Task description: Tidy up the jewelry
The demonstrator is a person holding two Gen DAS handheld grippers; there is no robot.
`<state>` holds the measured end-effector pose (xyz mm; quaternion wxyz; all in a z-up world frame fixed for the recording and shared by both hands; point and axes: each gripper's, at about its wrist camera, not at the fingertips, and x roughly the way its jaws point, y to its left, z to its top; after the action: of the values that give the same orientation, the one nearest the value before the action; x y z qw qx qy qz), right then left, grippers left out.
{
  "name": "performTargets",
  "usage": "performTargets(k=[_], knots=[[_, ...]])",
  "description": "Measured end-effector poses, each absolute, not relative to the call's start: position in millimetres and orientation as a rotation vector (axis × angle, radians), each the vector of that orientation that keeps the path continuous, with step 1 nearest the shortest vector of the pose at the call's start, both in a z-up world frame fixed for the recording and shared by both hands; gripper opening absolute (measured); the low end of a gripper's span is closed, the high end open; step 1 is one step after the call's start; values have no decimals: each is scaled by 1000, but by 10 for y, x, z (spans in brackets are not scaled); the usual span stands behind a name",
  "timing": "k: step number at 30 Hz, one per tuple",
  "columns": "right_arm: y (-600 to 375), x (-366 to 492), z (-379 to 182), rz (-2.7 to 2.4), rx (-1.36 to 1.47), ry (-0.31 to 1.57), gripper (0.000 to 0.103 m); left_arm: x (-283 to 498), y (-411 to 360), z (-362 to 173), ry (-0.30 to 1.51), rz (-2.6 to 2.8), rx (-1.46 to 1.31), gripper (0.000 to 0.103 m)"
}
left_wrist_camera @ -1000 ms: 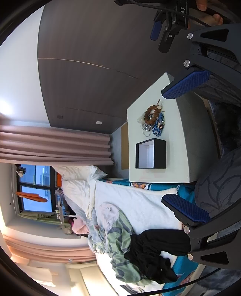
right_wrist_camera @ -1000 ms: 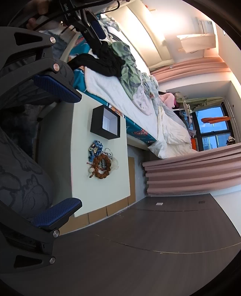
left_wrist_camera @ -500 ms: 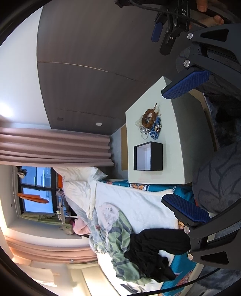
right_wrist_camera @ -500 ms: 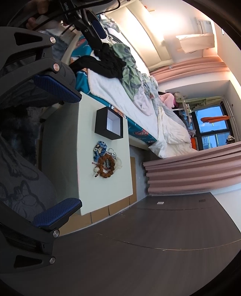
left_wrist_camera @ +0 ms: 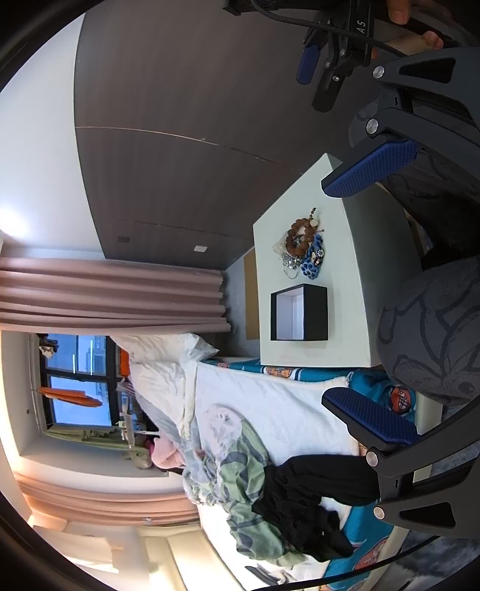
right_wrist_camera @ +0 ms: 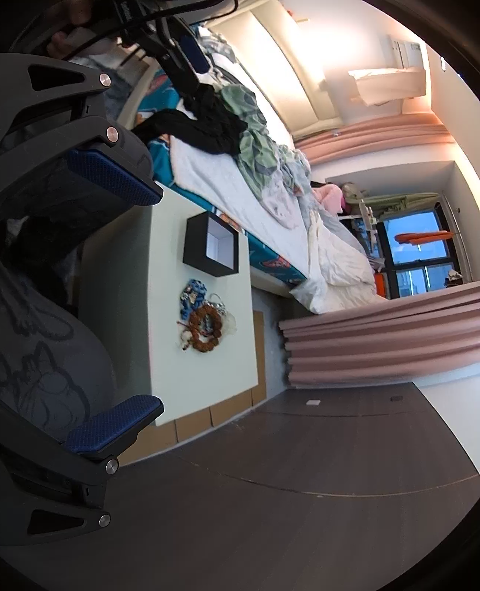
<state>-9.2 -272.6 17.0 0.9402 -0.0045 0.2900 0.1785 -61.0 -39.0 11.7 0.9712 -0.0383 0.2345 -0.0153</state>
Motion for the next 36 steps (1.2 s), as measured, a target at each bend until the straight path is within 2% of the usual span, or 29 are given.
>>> performTargets(k=[26,36], knots=[[-2723,-121,209,366,-22,581,103,-599,-366,132,468,-54,-80,103],[-2795,146,168,346,-6,583,103,-315,-384,94,495,-83,-78,102]])
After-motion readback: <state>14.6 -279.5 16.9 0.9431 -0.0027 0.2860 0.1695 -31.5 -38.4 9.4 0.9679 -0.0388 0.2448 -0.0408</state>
